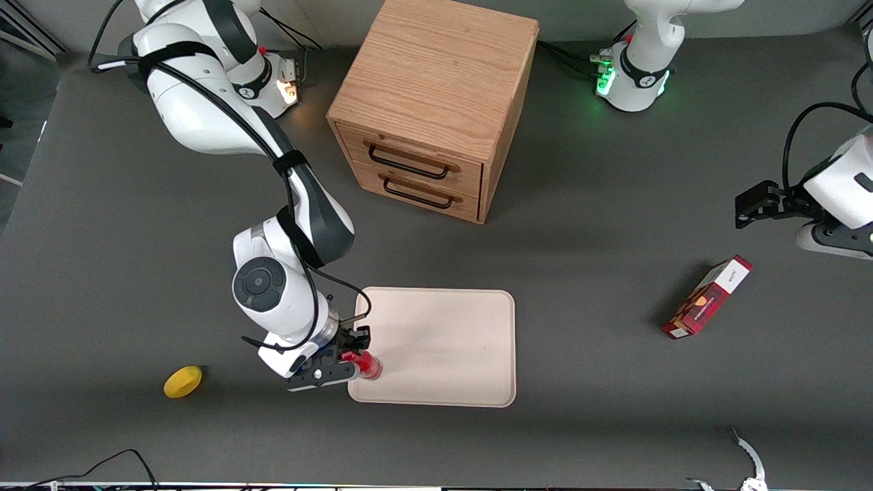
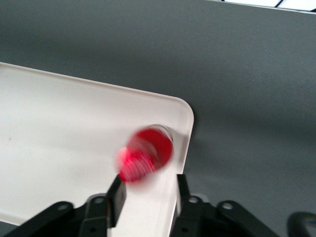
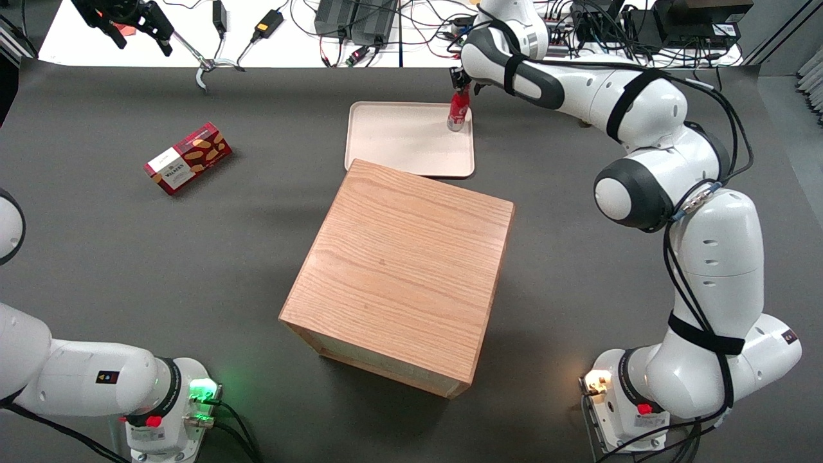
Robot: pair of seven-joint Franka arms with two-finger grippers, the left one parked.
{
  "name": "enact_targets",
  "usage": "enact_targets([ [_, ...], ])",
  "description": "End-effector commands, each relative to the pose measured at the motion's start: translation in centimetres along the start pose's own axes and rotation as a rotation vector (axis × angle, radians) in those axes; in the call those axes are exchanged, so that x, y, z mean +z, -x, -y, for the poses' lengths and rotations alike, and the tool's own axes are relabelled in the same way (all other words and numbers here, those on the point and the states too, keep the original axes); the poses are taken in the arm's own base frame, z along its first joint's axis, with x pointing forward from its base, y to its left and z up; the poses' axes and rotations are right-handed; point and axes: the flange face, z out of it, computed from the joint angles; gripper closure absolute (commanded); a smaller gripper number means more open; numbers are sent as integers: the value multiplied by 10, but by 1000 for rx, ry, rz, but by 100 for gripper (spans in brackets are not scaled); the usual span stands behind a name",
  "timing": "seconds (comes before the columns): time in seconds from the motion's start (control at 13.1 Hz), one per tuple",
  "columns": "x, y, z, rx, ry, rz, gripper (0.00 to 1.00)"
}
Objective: Place coke bottle on tray
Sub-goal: 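Lower the bottle onto the tray's edge and open the right gripper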
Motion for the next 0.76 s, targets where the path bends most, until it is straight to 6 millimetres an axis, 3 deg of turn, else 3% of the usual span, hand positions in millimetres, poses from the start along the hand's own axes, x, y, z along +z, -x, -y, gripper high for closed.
enact_targets([
  [0.0,-1,-5,1,-22,18,-24,21],
  [0.15,-2,-5,2,-23,19,-26,7],
  [0.38,-14,-7,2,-31,39,-42,1],
  [0.61,-60,-6,-19,-4,56,-10,1],
  [0.69,-79,-6,-37,22,62,13,1],
])
